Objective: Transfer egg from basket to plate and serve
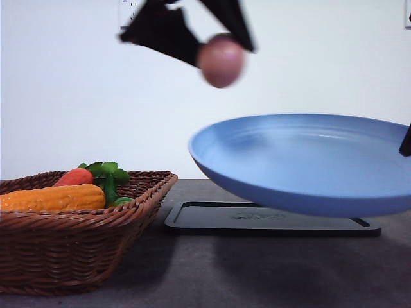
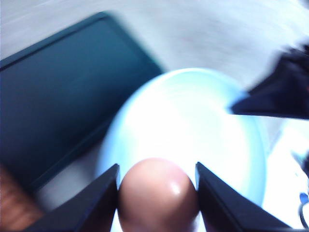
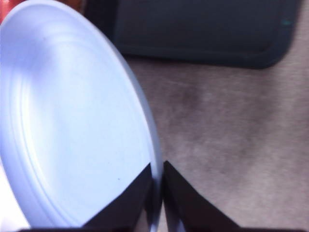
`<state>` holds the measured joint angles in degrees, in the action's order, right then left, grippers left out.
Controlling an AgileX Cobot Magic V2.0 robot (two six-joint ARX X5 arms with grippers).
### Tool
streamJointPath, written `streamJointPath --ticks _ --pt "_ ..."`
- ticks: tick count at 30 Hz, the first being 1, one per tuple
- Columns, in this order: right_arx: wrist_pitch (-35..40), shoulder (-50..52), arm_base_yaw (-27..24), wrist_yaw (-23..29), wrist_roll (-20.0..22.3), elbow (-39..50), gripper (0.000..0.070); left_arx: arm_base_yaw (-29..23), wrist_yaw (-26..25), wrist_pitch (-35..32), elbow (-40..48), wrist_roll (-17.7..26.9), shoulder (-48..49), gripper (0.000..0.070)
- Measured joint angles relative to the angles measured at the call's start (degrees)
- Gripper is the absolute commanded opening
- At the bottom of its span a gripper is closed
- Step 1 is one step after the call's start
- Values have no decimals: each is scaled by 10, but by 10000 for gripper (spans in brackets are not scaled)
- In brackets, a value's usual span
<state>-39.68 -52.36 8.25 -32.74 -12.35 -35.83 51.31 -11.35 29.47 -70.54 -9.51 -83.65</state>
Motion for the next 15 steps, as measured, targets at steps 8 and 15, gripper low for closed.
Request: streamJointPath --ticks 8,15 --pt "-8 0 0 -18 -1 0 0 72 15 -19 0 88 -85 175" --pt "-32 0 0 -15 -1 0 0 89 42 -22 0 114 -102 340"
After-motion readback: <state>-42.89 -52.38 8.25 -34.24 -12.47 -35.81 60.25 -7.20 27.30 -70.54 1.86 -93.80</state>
